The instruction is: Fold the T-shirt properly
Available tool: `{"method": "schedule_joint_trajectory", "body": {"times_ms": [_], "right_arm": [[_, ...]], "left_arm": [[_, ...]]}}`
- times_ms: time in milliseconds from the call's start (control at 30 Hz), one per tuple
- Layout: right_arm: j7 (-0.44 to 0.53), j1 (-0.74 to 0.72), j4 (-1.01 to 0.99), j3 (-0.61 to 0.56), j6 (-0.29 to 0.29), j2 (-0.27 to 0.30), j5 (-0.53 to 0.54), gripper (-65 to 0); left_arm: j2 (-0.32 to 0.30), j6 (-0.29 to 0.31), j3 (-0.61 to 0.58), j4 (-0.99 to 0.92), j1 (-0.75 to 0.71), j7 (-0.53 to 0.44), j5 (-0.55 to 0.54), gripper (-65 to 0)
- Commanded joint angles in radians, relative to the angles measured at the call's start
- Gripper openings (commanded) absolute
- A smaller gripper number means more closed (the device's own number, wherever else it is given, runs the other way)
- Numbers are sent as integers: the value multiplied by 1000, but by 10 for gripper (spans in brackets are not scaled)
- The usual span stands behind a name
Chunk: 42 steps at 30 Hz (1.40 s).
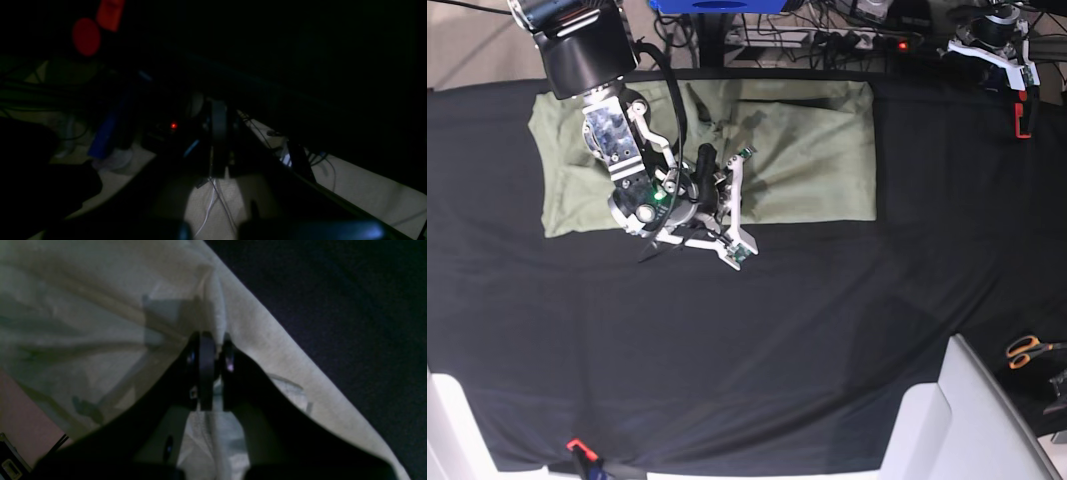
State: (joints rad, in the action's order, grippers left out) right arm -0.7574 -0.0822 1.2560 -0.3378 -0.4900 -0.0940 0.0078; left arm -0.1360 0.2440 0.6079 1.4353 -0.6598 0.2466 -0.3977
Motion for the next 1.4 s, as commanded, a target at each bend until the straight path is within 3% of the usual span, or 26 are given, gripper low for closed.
{"method": "schedule_joint_trajectory", "body": {"times_ms": [0, 167, 233, 300, 400, 633, 800, 967, 1367], "right_arm": [[8, -14, 21, 1, 0, -6, 7, -581], [-49, 31, 150, 1, 60, -3, 7, -261], [-84, 81, 267, 1, 60, 1, 7, -189], [-141, 127, 356, 3, 60, 20, 8, -200], [-202, 215, 460, -1, 58, 26, 8, -269], [-199, 355, 474, -8, 57, 26, 8, -288], [-198, 356, 434, -10, 57, 18, 8, -288], [-136, 348, 345, -60, 58, 18, 51, -290], [-130, 279, 270, -90, 60, 18, 56, -294]], "left_arm": [[-11, 4, 7, 11, -10, -19, -7, -650], [-11, 4, 7, 12, -10, -19, -7, -650], [-11, 4, 7, 17, -10, -19, -7, -650], [-11, 4, 7, 20, -10, -19, -7, -650], [-11, 4, 7, 20, -10, -19, -7, -650], [-15, 5, 7, 17, 16, -19, -7, -650], [-17, 5, 7, 18, 18, -19, -7, -650], [-17, 5, 7, 14, 18, -19, -7, -650], [-18, 5, 8, 12, 18, -19, -7, -650]]}}
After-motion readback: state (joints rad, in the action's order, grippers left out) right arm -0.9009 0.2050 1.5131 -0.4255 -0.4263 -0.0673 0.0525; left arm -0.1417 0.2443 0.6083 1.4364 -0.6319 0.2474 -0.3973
